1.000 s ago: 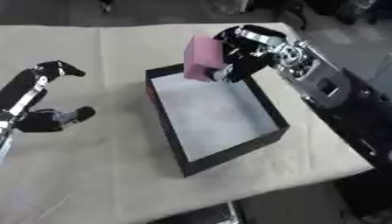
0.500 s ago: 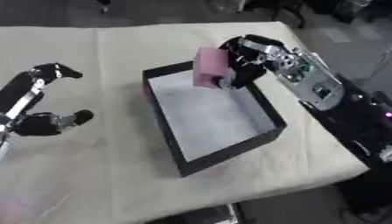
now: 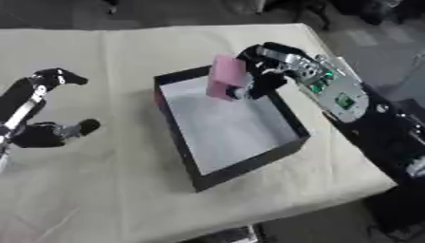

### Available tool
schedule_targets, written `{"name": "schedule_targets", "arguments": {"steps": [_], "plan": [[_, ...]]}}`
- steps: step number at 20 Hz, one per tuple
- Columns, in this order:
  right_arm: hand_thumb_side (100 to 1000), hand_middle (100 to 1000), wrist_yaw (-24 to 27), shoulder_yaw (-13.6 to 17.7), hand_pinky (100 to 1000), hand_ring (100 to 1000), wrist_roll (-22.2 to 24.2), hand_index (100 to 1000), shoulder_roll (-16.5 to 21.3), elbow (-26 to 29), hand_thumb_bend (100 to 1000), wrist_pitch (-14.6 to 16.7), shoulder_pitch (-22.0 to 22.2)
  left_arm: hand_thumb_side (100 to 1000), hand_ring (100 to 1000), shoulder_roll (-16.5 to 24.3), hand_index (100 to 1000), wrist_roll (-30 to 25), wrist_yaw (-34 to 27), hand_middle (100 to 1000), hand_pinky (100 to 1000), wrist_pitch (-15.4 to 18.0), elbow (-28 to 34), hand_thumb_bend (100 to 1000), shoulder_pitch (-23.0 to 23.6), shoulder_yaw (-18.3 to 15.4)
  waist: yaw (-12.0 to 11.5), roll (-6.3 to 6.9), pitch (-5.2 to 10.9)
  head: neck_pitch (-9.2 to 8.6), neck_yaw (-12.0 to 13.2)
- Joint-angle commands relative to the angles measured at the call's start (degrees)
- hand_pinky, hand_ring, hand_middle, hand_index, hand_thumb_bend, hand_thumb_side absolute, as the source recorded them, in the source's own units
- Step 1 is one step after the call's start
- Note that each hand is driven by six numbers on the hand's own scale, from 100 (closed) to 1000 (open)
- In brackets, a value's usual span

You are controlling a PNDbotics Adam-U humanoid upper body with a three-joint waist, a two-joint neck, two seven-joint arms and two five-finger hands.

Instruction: Pick up the objects with one hand, pass them to the other hand, and then place them into the box on the other side of the table.

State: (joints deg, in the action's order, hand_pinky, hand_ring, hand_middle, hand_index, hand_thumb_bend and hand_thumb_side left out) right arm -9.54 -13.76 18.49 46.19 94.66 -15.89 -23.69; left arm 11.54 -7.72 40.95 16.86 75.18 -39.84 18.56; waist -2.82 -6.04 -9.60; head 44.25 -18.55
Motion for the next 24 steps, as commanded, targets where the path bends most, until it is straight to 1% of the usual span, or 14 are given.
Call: {"name": "schedule_targets", "arguments": {"steps": [1, 3, 4, 6, 11, 12, 13, 14, 15, 16, 17, 20, 22, 24], "plan": [[391, 879, -3.33, 1.43, 860, 952, 2.13, 958, 1.7, 1.03, 507, 1.16, -0.52, 791, 812, 0.67, 811, 0.28, -0.36, 702, 975, -0.13, 1.32, 653, -0.95, -0.18, 0.09, 0.71, 1.82, -0.13, -0.3], [424, 900, -4.67, 1.77, 870, 984, 2.5, 974, 1.56, 1.03, 480, 1.56, -0.51, 795, 811, 0.67, 811, 0.3, -0.46, 701, 975, -0.25, 1.36, 654, -0.94, -0.22, 0.08, 0.7, 1.78, -0.13, -0.42], [485, 927, -4.98, 1.95, 881, 1000, 2.36, 987, 1.5, 1.0, 426, 1.62, -0.53, 794, 811, 0.69, 810, 0.32, -0.52, 700, 976, -0.28, 1.38, 654, -0.91, -0.25, 0.08, 0.71, 1.76, -0.13, -0.4], [492, 932, -5.13, 2.35, 878, 1000, 1.4, 994, 1.45, 0.92, 409, 1.48, -0.61, 795, 811, 0.73, 810, 0.38, -0.62, 700, 976, -0.33, 1.43, 656, -0.85, -0.31, 0.09, 0.71, 1.75, -0.13, -0.28], [460, 935, -4.5, 3.03, 872, 1000, -1.05, 997, 1.7, 1.68, 415, 0.93, -0.59, 791, 810, 0.75, 810, 0.31, -0.65, 699, 976, -0.29, 1.52, 655, -0.8, -0.3, 0.13, 0.67, 1.76, -0.13, 0.06], [417, 934, -4.14, 3.19, 862, 1000, -1.45, 996, 1.69, 1.89, 409, 0.73, -0.58, 788, 810, 0.75, 810, 0.32, -0.66, 699, 976, -0.29, 1.55, 653, -0.79, -0.32, 0.13, 0.68, 1.76, -0.13, 0.15], [401, 934, -3.51, 3.51, 854, 1000, -2.08, 995, 1.65, 2.16, 395, 0.38, -0.55, 785, 810, 0.79, 810, 0.35, -0.68, 699, 975, -0.28, 1.63, 652, -0.76, -0.36, 0.14, 0.7, 1.76, -0.13, 0.33], [359, 935, -2.62, 3.87, 827, 990, -2.89, 994, 1.58, 2.49, 322, -0.12, -0.49, 774, 810, 0.85, 810, 0.39, -0.68, 700, 974, -0.29, 1.72, 645, -0.73, -0.41, 0.14, 0.73, 1.75, -0.13, 0.56], [344, 936, -0.72, 4.66, 818, 987, -4.36, 991, 1.4, 3.0, 271, -0.88, -0.4, 767, 811, 1.03, 811, 0.43, -0.65, 700, 973, -0.36, 1.87, 641, -0.69, -0.49, 0.18, 0.78, 1.76, -0.13, 1.01], [316, 937, 1.95, 5.43, 802, 978, -6.23, 979, 1.45, 3.79, 142, -1.67, -0.26, 753, 811, 1.24, 811, 0.44, -0.62, 701, 972, -0.44, 2.03, 632, -0.66, -0.58, 0.2, 0.83, 1.78, -0.13, 1.45], [310, 937, 5.13, 6.3, 792, 973, -8.41, 973, 1.69, 4.86, 100, -2.33, -0.07, 742, 811, 1.48, 812, 0.45, -0.61, 701, 971, -0.54, 2.22, 624, -0.64, -0.69, 0.22, 0.9, 1.82, -0.13, 1.93], [322, 929, 13.82, 9.13, 770, 955, -15.84, 962, 2.91, 8.81, 100, -3.19, 0.51, 715, 811, 2.2, 815, 0.53, -1.08, 701, 972, -1.01, 2.91, 580, -0.66, -1.13, 0.26, 1.09, 1.93, -0.13, 3.17], [379, 934, 18.2, 10.74, 767, 960, -20.07, 966, 3.71, 11.16, 100, -2.96, 1.09, 700, 811, 2.7, 818, 0.57, -1.4, 701, 972, -1.36, 3.5, 546, -0.81, -1.42, 0.27, 1.23, 2.0, -0.13, 3.88], [362, 942, 21.59, 12.11, 764, 965, -22.69, 972, 4.23, 12.95, 100, -2.39, 1.8, 684, 811, 3.29, 820, 0.59, -2.08, 701, 972, -1.83, 4.05, 494, -1.01, -1.78, 0.25, 1.39, 2.09, -0.13, 4.55]]}}
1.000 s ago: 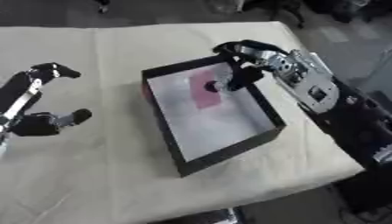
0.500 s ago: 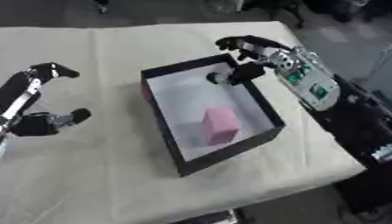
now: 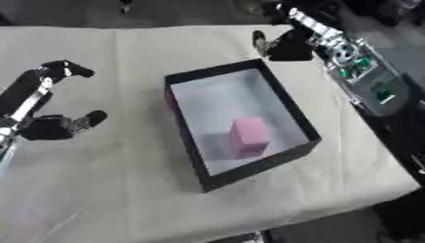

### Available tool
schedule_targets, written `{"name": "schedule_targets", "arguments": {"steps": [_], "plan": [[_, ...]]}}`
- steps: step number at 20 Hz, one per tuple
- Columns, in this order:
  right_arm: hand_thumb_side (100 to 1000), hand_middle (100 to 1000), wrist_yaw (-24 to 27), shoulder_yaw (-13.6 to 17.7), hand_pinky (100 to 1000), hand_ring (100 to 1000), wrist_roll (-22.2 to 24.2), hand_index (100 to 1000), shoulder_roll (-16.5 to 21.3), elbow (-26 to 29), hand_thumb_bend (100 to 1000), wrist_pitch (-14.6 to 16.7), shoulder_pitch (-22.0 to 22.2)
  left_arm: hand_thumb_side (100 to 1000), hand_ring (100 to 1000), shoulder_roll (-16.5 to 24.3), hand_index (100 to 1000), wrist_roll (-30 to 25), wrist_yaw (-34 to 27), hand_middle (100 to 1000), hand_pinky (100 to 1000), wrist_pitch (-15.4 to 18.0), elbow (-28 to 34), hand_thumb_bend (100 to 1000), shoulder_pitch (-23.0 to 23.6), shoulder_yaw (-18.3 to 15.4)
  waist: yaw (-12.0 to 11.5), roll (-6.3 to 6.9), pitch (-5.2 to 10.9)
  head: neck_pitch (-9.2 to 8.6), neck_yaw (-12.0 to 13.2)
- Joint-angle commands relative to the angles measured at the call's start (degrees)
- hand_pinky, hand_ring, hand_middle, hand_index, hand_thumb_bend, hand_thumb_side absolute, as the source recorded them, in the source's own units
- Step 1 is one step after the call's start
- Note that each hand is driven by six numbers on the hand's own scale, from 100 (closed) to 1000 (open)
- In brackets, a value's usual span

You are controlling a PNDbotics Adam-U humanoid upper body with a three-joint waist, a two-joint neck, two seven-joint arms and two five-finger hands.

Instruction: Pick up the objects with one hand, pass them to the other hand, and then place them into the box on the other side of the table.

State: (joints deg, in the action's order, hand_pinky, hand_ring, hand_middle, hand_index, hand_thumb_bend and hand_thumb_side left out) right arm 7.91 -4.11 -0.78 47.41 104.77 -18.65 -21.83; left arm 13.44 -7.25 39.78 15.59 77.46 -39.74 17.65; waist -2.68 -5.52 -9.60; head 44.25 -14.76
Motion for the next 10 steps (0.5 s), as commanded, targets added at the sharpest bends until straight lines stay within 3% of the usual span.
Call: {"name": "schedule_targets", "arguments": {"steps": [1, 4, 10], "plan": [[352, 943, 5.53, 3.05, 763, 966, -4.22, 973, 3.15, 3.43, 100, 0.65, 0.29, 682, 811, 1.67, 821, 0.11, -1.23, 701, 972, -0.86, 2.04, 482, -1.18, -1.07, 0.1, 0.96, 2.13, -0.13, 1.14], [327, 939, 8.66, 4.5, 751, 957, -5.8, 972, 3.19, 4.25, 100, 1.5, 1.24, 694, 812, 2.53, 823, 0.14, -1.98, 702, 973, -1.65, 2.77, 409, -1.38, -1.69, 0.03, 1.24, 2.23, -0.13, 2.2], [251, 920, 13.44, 7.62, 734, 926, -9.5, 957, 2.61, 5.3, 100, 4.95, 3.16, 701, 818, 4.72, 825, -0.6, -3.47, 719, 977, -3.0, 3.29, 410, -1.77, -2.86, -0.13, 1.59, 2.24, -0.13, 3.52]]}}
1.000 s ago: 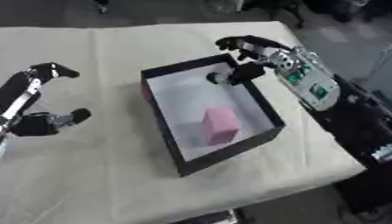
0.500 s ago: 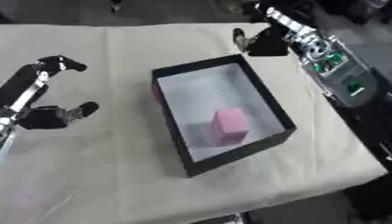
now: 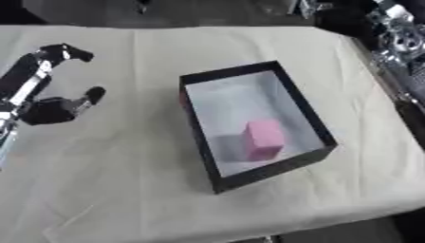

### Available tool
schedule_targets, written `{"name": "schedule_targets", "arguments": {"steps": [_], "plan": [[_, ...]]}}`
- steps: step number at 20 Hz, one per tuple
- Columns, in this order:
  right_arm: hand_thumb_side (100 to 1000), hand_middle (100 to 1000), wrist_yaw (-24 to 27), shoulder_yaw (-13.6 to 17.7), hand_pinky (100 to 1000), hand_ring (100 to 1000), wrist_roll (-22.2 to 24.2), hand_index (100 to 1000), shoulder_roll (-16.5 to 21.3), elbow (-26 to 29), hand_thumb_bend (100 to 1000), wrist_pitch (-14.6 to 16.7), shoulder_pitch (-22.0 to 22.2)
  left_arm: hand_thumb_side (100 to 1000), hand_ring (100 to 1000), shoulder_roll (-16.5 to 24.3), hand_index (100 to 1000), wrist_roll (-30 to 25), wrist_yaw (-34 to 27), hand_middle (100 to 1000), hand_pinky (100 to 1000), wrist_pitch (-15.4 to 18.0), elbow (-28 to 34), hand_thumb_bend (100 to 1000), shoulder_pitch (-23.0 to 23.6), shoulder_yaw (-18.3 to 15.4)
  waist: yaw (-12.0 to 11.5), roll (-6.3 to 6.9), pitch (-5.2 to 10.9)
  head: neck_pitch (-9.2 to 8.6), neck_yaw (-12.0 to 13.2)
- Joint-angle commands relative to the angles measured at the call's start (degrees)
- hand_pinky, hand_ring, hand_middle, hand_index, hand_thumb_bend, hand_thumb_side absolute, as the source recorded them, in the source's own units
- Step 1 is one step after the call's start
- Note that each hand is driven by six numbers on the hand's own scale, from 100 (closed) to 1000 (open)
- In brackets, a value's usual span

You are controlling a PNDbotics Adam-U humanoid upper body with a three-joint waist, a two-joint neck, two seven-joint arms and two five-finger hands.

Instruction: Pick up the objects with one hand, pass them to the other hand, and then place them into the box on the other side of the table.

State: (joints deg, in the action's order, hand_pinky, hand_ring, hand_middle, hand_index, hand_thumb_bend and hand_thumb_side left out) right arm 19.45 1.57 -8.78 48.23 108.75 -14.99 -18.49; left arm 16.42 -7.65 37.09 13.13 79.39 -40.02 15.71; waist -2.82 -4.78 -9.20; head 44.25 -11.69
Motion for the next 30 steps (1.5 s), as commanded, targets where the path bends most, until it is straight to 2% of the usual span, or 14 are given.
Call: {"name": "schedule_targets", "arguments": {"steps": [1, 5, 12, 17, 19, 21, 30], "plan": [[259, 923, 2.55, 2.29, 735, 929, -2.06, 958, 1.7, 1.39, 100, 1.85, 0.02, 694, 822, 2.13, 826, -0.3, -0.94, 726, 977, -0.77, 1.45, 394, -1.6, -1.11, -0.04, 0.89, 1.83, -0.14, 0.59], [280, 925, 5.13, 3.91, 732, 930, -4.15, 959, 1.45, 0.66, 100, 3.29, 0.53, 677, 832, 3.63, 834, -1.37, -1.42, 743, 982, -1.7, 1.4, 365, -2.01, -1.53, -0.29, 1.08, 1.83, -0.14, 1.2], [279, 919, 6.52, 5.97, 729, 924, -6.3, 954, 2.05, -0.57, 100, 4.52, 1.76, 624, 838, 5.93, 845, -4.83, -1.19, 750, 979, -3.27, 0.99, 380, -2.38, -2.14, -0.65, 1.16, 1.79, -0.14, 2.54], [295, 916, 5.81, 6.25, 725, 918, -6.33, 976, 2.33, -0.9, 100, 4.1, 2.79, 671, 848, 9.16, 843, -7.05, -2.07, 751, 987, -3.76, 0.38, 392, -2.66, -2.76, -0.85, 1.34, 1.64, -0.14, 3.09], [290, 916, 5.55, 6.66, 726, 917, -6.43, 978, 2.42, -0.88, 100, 4.09, 2.97, 722, 848, 11.22, 833, -8.49, -3.48, 743, 995, -3.33, -0.26, 373, -2.92, -3.08, -0.9, 1.42, 1.58, -0.14, 3.18], [289, 915, 5.62, 7.05, 726, 916, -6.72, 974, 2.7, -0.79, 100, 4.3, 3.23, 695, 854, 13.52, 836, -10.18, -4.94, 749, 988, -2.53, -0.96, 429, -3.47, -3.56, -0.96, 1.51, 1.57, -0.14, 3.15], [309, 915, 6.76, 8.02, 724, 916, -7.64, 969, 2.74, -1.02, 100, 4.56, 3.77, 737, 860, 21.19, 847, -18.84, -8.2, 763, 984, 1.78, -4.25, 469, -4.85, -6.03, -0.96, 1.58, 1.45, -0.14, 3.7]]}}
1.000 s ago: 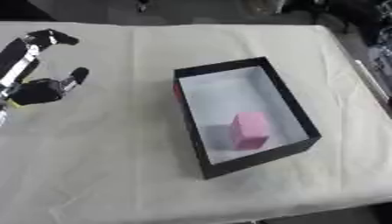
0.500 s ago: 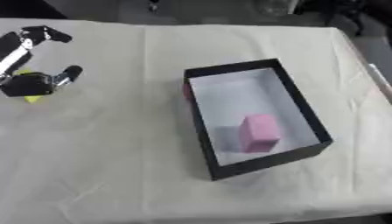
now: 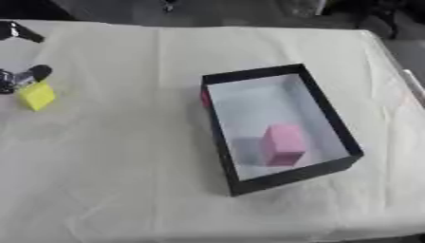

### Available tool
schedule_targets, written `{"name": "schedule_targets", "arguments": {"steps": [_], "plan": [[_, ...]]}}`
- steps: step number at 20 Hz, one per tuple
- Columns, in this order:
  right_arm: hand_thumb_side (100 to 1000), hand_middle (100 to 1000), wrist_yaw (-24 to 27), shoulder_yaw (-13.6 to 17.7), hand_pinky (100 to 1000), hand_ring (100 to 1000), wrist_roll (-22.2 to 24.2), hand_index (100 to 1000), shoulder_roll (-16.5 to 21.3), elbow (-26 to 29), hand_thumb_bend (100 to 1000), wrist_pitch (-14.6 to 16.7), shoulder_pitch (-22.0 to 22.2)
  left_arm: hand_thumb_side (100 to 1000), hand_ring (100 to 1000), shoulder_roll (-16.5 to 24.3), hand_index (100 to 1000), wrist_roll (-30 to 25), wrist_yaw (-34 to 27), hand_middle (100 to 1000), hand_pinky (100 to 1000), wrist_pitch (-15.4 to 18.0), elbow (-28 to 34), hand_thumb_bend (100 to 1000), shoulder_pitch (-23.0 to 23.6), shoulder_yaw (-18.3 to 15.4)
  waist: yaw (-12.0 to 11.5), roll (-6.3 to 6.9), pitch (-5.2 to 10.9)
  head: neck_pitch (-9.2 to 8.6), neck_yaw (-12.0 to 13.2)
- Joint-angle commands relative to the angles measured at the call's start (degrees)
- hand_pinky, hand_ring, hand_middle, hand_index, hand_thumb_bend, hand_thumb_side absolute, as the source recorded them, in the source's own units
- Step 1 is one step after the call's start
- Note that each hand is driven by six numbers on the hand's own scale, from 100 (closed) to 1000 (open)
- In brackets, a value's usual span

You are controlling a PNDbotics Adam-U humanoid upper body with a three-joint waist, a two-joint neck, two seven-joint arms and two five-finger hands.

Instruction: Pick up the objects with one hand, pass them to the other hand, and then place them into the box on the other side of the table.

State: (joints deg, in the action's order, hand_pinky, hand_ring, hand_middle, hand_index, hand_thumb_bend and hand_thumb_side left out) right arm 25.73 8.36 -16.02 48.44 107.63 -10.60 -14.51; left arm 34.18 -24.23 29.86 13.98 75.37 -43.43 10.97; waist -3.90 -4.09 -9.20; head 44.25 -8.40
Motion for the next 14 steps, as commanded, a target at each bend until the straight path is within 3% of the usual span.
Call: {"name": "schedule_targets", "arguments": {"steps": [1, 14], "plan": [[310, 914, 0.5, 1.34, 724, 915, -0.52, 968, 2.52, 0.09, 100, 0.22, -0.14, 753, 862, 4.2, 846, -3.17, -1.2, 764, 990, 1.32, -0.65, 465, -1.54, -1.52, 0.13, 0.9, 1.4, -0.14, 0.59], [328, 914, 0.66, 1.95, 723, 913, -1.24, 967, 2.18, -0.13, 100, 0.35, 0.18, 780, 879, 11.1, 860, -9.8, -0.57, 782, 983, 4.27, -7.83, 564, -2.81, -3.6, 0.17, 1.24, 0.55, -0.14, 5.1]]}}
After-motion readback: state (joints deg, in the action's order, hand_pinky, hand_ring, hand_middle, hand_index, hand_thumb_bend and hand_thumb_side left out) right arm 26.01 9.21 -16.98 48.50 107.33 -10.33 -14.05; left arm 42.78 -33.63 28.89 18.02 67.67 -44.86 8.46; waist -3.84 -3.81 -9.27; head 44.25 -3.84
